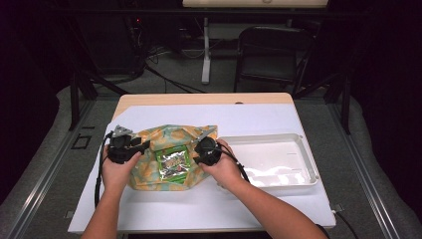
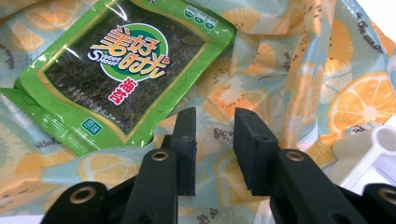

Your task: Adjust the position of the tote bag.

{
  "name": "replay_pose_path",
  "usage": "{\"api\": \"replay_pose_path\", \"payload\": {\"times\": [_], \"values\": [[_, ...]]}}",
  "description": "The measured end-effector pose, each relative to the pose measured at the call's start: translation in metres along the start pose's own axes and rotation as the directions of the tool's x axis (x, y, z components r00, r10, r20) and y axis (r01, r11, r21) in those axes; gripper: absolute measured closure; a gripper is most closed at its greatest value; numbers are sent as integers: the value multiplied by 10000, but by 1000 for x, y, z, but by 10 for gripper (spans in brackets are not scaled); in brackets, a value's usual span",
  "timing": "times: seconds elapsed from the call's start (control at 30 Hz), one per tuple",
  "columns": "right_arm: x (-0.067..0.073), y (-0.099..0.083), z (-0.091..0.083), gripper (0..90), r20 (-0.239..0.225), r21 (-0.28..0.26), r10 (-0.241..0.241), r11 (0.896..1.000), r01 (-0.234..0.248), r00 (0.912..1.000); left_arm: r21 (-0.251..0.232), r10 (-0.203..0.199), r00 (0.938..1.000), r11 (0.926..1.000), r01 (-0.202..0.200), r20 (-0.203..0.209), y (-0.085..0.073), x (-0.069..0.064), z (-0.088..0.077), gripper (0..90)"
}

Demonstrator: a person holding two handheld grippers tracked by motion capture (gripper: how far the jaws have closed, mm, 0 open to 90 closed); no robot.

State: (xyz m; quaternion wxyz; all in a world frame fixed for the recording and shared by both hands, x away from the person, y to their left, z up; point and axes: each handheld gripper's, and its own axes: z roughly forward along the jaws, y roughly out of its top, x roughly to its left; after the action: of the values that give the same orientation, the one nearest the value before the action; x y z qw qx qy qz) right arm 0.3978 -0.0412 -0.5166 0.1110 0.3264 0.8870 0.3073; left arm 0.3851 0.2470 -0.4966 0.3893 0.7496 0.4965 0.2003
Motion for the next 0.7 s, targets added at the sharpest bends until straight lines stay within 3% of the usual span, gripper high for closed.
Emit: {"api": "replay_pose_path", "payload": {"times": [0.7], "values": [[9,9,1,646,-470,-513,135,9986,-159,9988,224,-131,9977,9997,116,667,3,-13,-3,595]]}}
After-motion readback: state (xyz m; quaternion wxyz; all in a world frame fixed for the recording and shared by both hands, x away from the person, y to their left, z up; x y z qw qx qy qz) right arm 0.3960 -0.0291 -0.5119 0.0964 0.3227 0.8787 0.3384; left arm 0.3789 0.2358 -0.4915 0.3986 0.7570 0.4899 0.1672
